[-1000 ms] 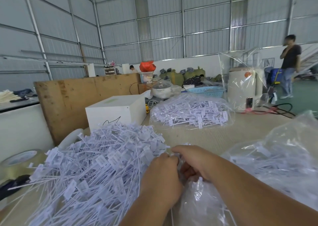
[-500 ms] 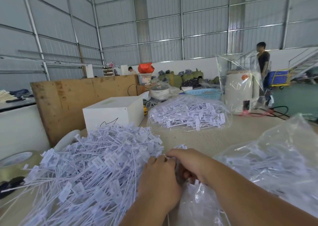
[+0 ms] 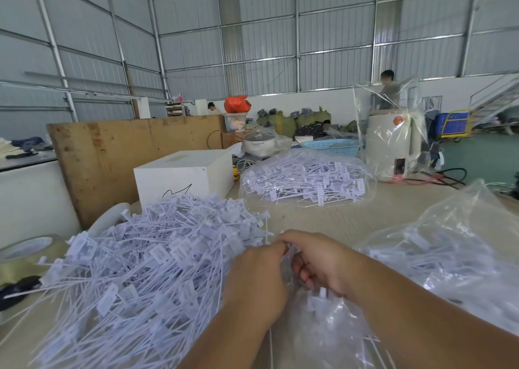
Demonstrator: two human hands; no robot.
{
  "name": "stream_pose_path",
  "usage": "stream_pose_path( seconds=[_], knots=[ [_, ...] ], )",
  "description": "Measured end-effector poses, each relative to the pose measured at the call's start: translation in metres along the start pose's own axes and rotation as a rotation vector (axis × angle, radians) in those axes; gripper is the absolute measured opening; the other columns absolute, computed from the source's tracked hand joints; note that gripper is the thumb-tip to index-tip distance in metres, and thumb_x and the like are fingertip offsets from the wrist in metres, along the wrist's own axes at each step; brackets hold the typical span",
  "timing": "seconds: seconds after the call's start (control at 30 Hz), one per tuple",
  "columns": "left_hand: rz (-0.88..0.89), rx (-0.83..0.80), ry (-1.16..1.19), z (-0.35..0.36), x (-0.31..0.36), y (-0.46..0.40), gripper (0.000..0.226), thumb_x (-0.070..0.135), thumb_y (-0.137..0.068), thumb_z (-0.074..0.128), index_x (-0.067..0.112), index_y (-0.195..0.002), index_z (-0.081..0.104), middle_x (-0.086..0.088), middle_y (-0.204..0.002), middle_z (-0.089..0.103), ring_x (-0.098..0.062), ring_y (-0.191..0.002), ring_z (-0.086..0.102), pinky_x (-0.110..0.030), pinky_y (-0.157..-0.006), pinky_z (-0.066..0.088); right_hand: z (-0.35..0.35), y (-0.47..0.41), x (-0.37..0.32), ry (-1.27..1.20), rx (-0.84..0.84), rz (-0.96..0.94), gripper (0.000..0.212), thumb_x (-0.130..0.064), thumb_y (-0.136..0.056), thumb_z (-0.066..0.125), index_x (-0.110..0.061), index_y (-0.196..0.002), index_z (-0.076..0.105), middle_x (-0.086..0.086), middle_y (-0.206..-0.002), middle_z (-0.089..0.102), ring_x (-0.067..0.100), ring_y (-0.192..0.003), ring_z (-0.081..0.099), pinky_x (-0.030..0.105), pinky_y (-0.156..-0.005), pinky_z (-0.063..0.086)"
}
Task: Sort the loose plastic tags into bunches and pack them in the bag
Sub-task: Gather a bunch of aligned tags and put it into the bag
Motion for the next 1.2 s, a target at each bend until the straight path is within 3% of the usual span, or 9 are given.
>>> stream_pose_path(
  seconds=[0.23,0.4,0.53,0.6,0.7,0.8,0.93,1.03,1.2],
  knots=[
    [-0.015,0.115,0.243,-0.006,-0.003,-0.002,0.042,0.008,-0.085,0.053,0.036,-0.115,0.063,0.013,-0.094,0.066,0.000,-0.070,0.055,-0.013,-0.061,0.043,0.000,0.018,-0.011,-0.191,-0.033,-0.021,0.023,-0.034,-0.088,0.063,-0.011,-0.088,0.062,0.007,-0.056,0.053,0.015,-0.043,0.043,0.022,-0.041,0.035],
    [-0.026,0.257,0.423,-0.021,0.002,-0.002,0.046,0.005,-0.090,0.059,0.035,-0.125,0.062,0.011,-0.101,0.068,-0.003,-0.084,0.061,-0.008,-0.071,0.040,0.004,0.038,-0.021,-0.274,-0.079,-0.089,0.020,-0.030,-0.086,0.067,-0.011,-0.093,0.064,0.009,-0.069,0.054,0.016,-0.053,0.049,0.026,-0.048,0.042],
    [-0.066,0.307,0.754,-0.031,0.009,0.003,0.059,-0.008,-0.080,0.060,0.043,-0.109,0.064,0.021,-0.089,0.070,0.006,-0.078,0.065,-0.004,-0.065,0.045,0.018,0.051,-0.027,-0.237,-0.258,-0.168,0.023,-0.021,-0.089,0.061,-0.011,-0.104,0.075,0.012,-0.096,0.058,0.024,-0.083,0.054,0.032,-0.079,0.046],
    [-0.068,0.312,0.826,-0.034,0.014,0.006,0.068,-0.011,-0.074,0.055,0.048,-0.108,0.061,0.027,-0.095,0.069,0.006,-0.084,0.066,-0.012,-0.073,0.052,0.024,0.056,-0.031,-0.232,-0.311,-0.204,0.023,-0.016,-0.090,0.058,-0.011,-0.107,0.074,0.011,-0.101,0.063,0.026,-0.092,0.058,0.036,-0.086,0.048],
    [-0.054,0.316,0.858,-0.035,0.018,0.007,0.087,-0.013,-0.065,0.046,0.060,-0.110,0.053,0.022,-0.104,0.069,0.002,-0.098,0.065,-0.033,-0.087,0.056,0.032,0.062,-0.038,-0.215,-0.311,-0.263,0.024,-0.005,-0.087,0.052,-0.015,-0.096,0.072,0.006,-0.092,0.069,0.020,-0.086,0.064,0.031,-0.075,0.053],
    [0.030,0.286,0.779,-0.034,0.023,0.007,0.098,-0.017,-0.068,0.045,0.071,-0.112,0.044,0.023,-0.106,0.068,0.005,-0.100,0.063,-0.023,-0.086,0.054,0.027,0.062,-0.043,-0.149,-0.161,-0.371,0.032,0.008,-0.084,0.043,-0.011,-0.082,0.069,0.006,-0.075,0.067,0.017,-0.072,0.064,0.025,-0.058,0.050],
    [0.123,0.289,0.654,-0.031,0.028,0.007,0.081,-0.002,-0.078,0.055,0.054,-0.133,0.038,0.019,-0.129,0.053,0.010,-0.119,0.046,-0.006,-0.091,0.038,0.013,0.067,-0.049,-0.076,0.005,-0.507,0.020,0.011,-0.081,0.048,0.007,-0.081,0.068,0.018,-0.076,0.067,0.027,-0.074,0.064,0.039,-0.071,0.049],
    [0.114,0.272,0.706,-0.028,0.024,0.005,0.070,0.017,-0.082,0.066,0.044,-0.140,0.035,0.028,-0.127,0.046,0.023,-0.115,0.038,0.005,-0.083,0.032,0.005,0.072,-0.051,-0.105,0.055,-0.512,0.012,0.004,-0.084,0.059,0.006,-0.077,0.068,0.022,-0.075,0.064,0.027,-0.069,0.060,0.040,-0.071,0.047],
    [0.078,0.070,0.711,-0.020,0.025,0.006,0.086,0.059,-0.062,0.072,0.061,-0.132,0.022,0.041,-0.119,0.047,0.022,-0.106,0.045,0.000,-0.073,0.040,-0.017,0.082,-0.054,-0.071,0.165,-0.494,0.016,0.000,-0.090,0.058,-0.005,-0.082,0.070,0.014,-0.068,0.066,0.026,-0.064,0.062,0.042,-0.074,0.052]
  ],
)
Point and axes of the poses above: each hand's wrist, its own y-axis away from the middle knuckle, its own z-axis out of the palm, x = y × z, the point moved 5 cm from there along -y, towards the middle knuckle
